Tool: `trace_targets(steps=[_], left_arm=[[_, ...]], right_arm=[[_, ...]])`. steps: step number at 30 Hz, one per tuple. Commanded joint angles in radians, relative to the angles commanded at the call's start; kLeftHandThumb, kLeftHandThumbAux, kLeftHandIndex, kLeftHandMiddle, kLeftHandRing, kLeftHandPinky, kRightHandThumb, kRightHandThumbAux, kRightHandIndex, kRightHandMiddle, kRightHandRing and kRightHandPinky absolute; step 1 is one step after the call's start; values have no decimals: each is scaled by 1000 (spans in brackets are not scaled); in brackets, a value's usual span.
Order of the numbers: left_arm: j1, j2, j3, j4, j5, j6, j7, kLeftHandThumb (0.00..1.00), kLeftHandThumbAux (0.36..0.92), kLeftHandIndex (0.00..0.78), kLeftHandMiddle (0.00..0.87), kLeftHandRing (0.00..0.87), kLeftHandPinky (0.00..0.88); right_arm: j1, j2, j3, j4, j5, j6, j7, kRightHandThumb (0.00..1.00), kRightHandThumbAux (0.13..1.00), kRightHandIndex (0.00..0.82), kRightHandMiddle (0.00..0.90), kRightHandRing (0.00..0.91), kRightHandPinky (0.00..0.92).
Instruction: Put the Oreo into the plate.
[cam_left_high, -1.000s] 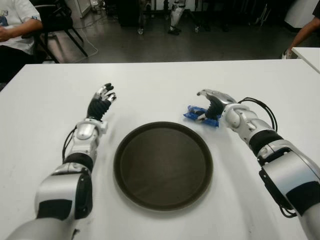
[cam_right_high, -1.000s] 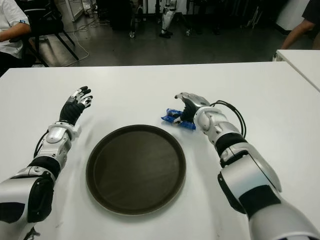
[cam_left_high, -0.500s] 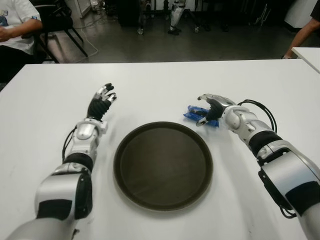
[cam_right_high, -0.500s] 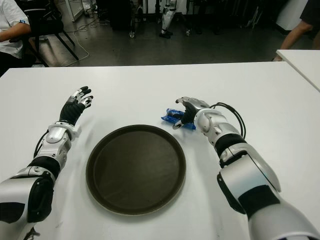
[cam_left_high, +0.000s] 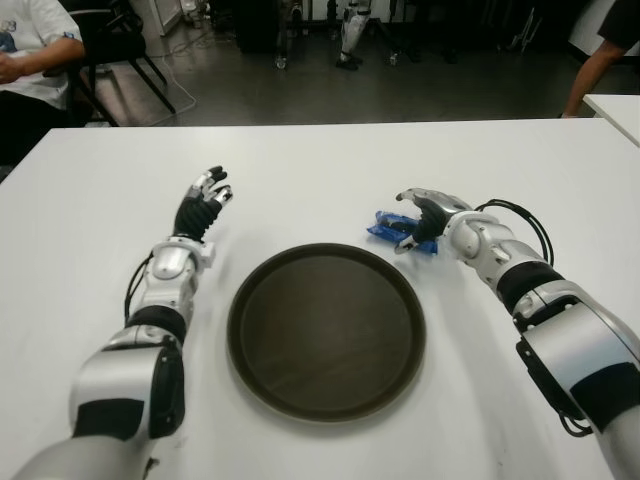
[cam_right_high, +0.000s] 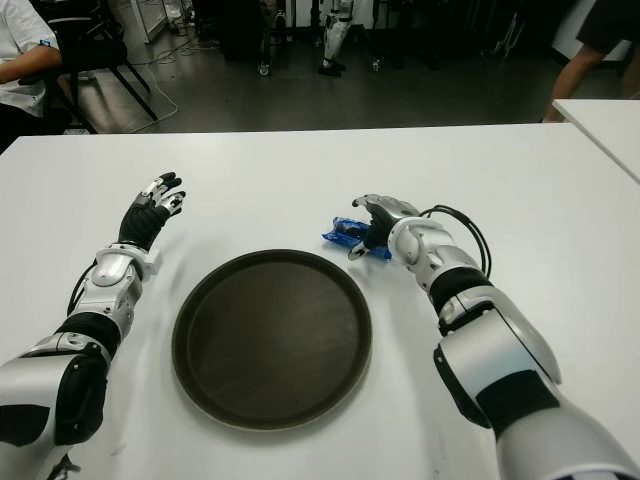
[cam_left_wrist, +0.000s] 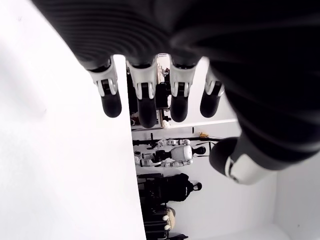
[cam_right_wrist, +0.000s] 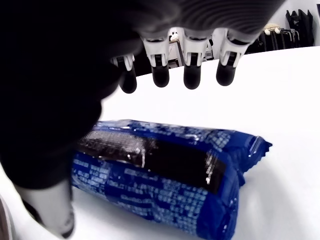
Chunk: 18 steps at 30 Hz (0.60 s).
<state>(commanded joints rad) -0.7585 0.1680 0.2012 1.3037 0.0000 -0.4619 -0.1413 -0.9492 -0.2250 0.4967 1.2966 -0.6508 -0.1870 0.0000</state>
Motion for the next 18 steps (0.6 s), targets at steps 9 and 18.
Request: trace_targets(steps=[9, 18], left_arm=[[0, -2, 1, -2, -3, -4, 0, 88, 593, 53, 123, 96, 81], [2, -3, 6, -4, -7, -5, -1, 102, 593, 56, 126, 97, 72]], right_arm=[[6, 8, 9, 1, -5, -10, 17, 0, 748, 69, 56, 54, 67], [17, 34, 21, 1, -8, -12, 38, 0, 735, 69, 59, 54, 65]])
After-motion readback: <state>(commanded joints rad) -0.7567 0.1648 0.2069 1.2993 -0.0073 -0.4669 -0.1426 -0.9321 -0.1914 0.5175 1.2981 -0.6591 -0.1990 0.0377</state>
